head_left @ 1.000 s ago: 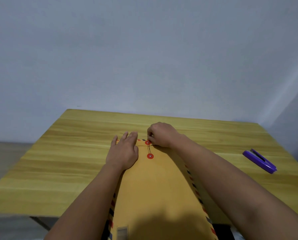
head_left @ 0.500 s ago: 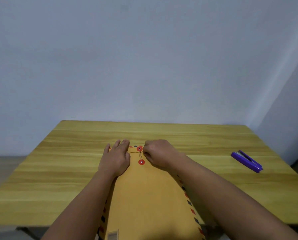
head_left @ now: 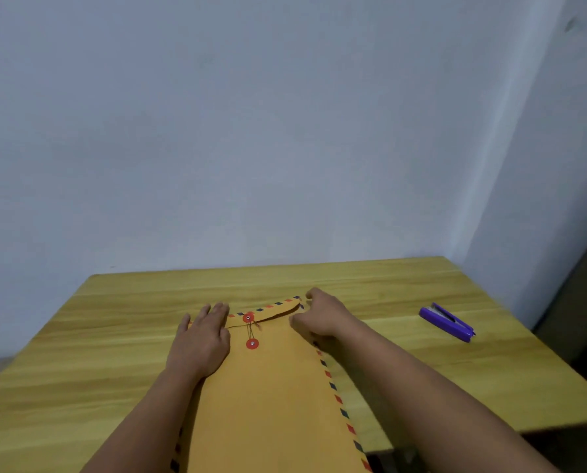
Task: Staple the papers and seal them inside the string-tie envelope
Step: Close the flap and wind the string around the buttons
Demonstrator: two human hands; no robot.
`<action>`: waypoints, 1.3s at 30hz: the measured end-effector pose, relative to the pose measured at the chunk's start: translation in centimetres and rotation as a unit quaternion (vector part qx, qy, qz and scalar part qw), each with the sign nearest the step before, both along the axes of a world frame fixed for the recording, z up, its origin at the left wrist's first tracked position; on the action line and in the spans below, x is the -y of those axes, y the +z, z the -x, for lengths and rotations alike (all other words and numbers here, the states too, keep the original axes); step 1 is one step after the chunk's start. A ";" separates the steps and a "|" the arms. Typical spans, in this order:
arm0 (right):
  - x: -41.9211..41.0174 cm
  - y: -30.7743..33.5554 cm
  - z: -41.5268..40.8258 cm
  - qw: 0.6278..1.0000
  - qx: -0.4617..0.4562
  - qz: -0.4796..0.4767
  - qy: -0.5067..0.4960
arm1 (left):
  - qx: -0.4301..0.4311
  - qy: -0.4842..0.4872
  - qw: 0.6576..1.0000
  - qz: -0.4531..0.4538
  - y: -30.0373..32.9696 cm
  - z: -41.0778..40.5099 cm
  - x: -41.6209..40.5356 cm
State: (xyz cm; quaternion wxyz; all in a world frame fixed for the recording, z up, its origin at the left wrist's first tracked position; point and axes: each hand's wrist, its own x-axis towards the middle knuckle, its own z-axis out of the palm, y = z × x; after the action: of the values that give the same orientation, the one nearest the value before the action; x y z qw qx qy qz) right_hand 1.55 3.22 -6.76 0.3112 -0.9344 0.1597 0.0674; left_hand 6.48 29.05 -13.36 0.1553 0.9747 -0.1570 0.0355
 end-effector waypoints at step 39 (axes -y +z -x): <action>-3.7 -5.2 2.2 0.980 0.072 0.180 0.050 | -0.068 0.008 0.997 -0.045 2.1 0.3 5.1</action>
State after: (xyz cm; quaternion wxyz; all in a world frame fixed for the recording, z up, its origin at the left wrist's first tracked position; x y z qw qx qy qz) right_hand -0.63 6.90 -11.99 0.1451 -0.9843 0.0997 -0.0144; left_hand 6.17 23.95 -11.24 0.1213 0.9821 -0.1395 -0.0370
